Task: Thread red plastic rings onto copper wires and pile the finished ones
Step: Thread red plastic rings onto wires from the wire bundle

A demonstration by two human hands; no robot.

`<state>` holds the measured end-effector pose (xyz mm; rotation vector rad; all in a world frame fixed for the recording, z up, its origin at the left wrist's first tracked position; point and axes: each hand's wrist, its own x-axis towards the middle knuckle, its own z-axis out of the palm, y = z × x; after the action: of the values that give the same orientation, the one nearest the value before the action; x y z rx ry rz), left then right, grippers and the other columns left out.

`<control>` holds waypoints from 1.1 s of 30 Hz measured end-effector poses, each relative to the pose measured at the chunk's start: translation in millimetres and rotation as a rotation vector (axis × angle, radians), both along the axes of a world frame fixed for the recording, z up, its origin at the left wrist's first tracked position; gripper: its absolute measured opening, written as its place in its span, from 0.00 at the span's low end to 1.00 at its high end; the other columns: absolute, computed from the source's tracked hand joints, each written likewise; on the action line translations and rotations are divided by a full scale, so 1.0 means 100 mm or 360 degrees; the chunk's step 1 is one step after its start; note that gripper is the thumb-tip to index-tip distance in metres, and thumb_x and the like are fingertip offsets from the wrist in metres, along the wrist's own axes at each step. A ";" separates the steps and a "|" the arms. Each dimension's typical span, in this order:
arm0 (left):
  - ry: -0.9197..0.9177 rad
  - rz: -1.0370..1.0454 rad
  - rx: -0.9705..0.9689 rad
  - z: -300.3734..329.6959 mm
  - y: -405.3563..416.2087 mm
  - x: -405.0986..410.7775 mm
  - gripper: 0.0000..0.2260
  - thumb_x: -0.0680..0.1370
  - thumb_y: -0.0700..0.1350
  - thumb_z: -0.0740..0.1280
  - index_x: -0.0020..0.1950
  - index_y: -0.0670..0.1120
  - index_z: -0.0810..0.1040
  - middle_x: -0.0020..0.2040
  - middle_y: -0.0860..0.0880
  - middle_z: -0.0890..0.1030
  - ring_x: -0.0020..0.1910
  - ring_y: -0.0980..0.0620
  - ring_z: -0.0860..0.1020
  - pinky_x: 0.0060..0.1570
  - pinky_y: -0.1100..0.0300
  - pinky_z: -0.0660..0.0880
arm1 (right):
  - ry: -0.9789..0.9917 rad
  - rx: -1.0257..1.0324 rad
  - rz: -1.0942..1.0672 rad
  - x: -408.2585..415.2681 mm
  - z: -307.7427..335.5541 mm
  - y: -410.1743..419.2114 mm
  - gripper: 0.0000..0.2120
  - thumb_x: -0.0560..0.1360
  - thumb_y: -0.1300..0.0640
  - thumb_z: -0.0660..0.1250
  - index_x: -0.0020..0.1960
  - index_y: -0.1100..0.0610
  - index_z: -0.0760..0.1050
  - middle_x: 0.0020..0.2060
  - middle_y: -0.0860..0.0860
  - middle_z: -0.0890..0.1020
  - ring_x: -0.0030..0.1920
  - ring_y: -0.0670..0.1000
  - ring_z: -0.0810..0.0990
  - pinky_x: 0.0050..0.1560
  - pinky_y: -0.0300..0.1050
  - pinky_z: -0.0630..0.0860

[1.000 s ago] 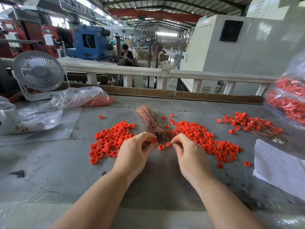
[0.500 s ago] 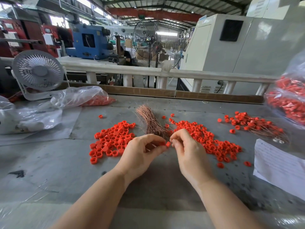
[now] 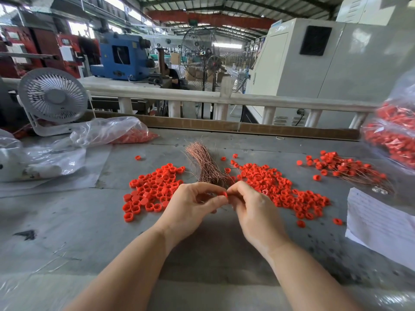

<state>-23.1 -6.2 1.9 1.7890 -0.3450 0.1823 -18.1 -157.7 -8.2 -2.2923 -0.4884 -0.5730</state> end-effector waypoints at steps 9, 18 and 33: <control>0.0097 0.0112 -0.0468 0.01 0.01 0.01 0.08 0.69 0.40 0.72 0.46 0.39 0.83 0.31 0.53 0.82 0.30 0.61 0.76 0.33 0.70 0.71 | 0.0091 -0.0073 -0.0108 0.01 -0.01 -0.01 0.04 0.73 0.62 0.68 0.46 0.54 0.77 0.41 0.47 0.81 0.43 0.50 0.78 0.45 0.47 0.73; 0.0255 -0.0077 -0.1156 0.07 0.09 0.03 0.08 0.66 0.45 0.70 0.42 0.47 0.86 0.42 0.47 0.85 0.42 0.57 0.82 0.43 0.63 0.76 | 0.0200 -0.0199 -0.0256 0.04 -0.06 -0.03 0.09 0.74 0.62 0.66 0.52 0.53 0.79 0.49 0.46 0.80 0.51 0.50 0.78 0.52 0.43 0.72; 0.0262 0.0048 -0.0688 0.02 -0.01 0.01 0.04 0.69 0.39 0.71 0.43 0.43 0.83 0.36 0.50 0.84 0.35 0.60 0.80 0.34 0.73 0.72 | -0.0151 0.0119 -0.0115 0.01 0.04 -0.02 0.04 0.74 0.64 0.68 0.47 0.59 0.81 0.42 0.49 0.79 0.43 0.49 0.78 0.46 0.40 0.71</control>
<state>-22.5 -6.9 3.5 1.3711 -0.1461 0.1187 -16.9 -160.1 -4.7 -2.2264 -0.4231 -0.7261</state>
